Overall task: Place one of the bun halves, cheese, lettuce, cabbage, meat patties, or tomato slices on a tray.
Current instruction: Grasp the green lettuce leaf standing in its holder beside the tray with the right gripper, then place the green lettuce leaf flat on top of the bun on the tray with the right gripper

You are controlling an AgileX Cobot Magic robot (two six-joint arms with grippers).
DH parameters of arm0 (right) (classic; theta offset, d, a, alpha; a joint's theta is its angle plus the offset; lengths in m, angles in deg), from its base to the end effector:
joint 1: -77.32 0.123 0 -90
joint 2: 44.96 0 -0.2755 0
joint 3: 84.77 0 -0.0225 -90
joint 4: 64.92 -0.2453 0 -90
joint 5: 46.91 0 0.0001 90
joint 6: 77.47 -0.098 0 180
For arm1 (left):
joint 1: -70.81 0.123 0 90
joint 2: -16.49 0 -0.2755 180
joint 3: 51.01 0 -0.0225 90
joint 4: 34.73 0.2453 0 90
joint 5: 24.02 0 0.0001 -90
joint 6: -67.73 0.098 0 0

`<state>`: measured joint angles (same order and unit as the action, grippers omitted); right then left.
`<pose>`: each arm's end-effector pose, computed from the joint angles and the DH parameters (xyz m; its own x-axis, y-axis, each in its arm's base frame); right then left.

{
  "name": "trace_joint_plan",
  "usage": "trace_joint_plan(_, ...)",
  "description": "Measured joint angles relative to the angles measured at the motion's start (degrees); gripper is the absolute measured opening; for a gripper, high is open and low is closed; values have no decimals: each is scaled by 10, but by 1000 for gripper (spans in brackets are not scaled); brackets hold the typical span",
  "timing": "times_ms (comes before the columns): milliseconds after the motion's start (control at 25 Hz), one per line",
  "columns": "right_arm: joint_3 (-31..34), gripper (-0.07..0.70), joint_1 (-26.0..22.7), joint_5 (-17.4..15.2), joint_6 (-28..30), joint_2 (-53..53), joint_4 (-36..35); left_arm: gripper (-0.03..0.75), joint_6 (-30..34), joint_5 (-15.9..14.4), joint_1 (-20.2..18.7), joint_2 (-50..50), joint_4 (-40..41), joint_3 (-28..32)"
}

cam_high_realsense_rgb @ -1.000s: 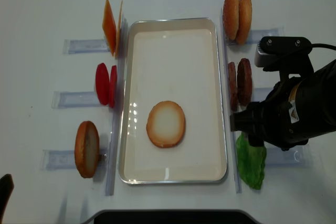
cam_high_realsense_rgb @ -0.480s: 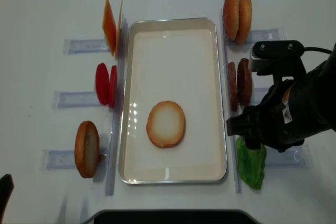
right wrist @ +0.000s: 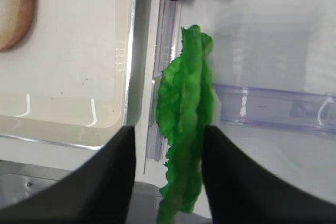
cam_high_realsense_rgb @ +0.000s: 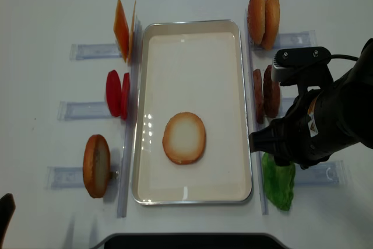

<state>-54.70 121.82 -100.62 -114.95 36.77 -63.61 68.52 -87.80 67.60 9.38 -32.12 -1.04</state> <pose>0.1588 0.1536 0.2305 -0.9705 -0.1159 -0.2114 -0.1465 0.9799 0.1353 0.0045 0.0038 0.2590 -0.5108 0.0626 -0.8574 0.0383 0.9980 0.0501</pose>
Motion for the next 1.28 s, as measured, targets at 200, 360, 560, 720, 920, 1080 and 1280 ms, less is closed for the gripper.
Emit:
trace_joint_plan(200,0,64,0,-3,0,0,5,408,0,0,0,0,0,0)
trace_joint_plan(360,0,24,0,-8,0,0,12,408,0,0,0,0,0,0)
trace_joint_plan(560,0,24,0,-15,0,-10,14,408,0,0,0,0,0,0)
trace_joint_plan(720,-23,24,0,-44,0,-35,15,408,0,0,0,0,0,0)
trace_joint_plan(920,-76,24,1,-90,0,-68,14,408,0,0,0,0,0,0)
trace_joint_plan(1080,-113,24,14,-113,0,-90,14,408,0,0,0,0,0,0)
trace_joint_plan(1280,-118,24,31,-115,0,-93,8,408,0,0,0,0,0,0)
